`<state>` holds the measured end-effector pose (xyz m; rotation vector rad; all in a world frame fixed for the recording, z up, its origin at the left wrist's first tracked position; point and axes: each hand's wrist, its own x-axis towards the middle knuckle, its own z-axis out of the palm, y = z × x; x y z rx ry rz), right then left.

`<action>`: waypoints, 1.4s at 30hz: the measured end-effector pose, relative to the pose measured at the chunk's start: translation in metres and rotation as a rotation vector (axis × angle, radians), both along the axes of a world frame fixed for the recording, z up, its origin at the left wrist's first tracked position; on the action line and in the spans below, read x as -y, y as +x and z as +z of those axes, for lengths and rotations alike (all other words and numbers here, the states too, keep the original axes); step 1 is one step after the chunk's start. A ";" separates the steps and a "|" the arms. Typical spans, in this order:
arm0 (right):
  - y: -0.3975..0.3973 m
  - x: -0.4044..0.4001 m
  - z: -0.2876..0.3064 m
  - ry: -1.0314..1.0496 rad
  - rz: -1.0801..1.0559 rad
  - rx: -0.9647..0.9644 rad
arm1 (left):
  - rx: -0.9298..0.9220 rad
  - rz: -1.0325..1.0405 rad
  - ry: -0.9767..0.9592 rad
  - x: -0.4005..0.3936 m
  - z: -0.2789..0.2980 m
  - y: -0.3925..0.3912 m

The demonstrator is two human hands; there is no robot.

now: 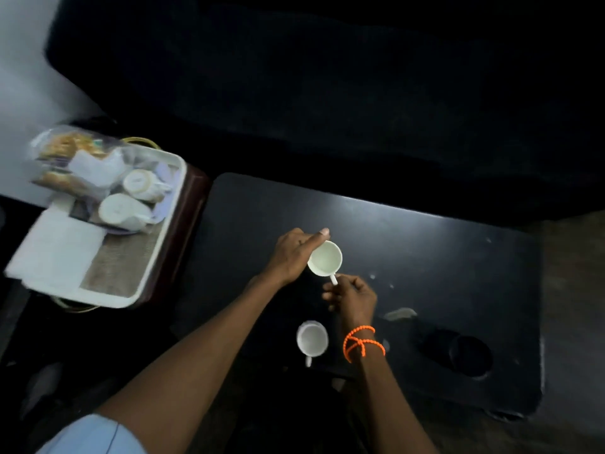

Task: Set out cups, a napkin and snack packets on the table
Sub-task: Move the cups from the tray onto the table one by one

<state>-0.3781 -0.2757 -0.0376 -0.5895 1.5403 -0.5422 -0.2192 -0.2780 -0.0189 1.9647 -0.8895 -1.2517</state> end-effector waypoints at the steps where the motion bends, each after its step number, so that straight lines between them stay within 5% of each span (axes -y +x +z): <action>1: -0.014 -0.002 -0.001 0.011 -0.025 -0.028 | -0.017 -0.031 0.036 0.005 -0.002 -0.014; 10: -0.109 -0.033 -0.019 0.187 -0.145 -0.115 | -0.015 -0.298 0.199 0.015 -0.036 -0.112; 21: -0.127 -0.093 -0.051 0.332 -0.170 -0.097 | -0.017 -0.487 0.373 -0.027 -0.063 -0.128; 42: -0.159 -0.112 -0.071 0.403 -0.138 -0.025 | -0.088 -0.473 0.378 -0.046 -0.064 -0.151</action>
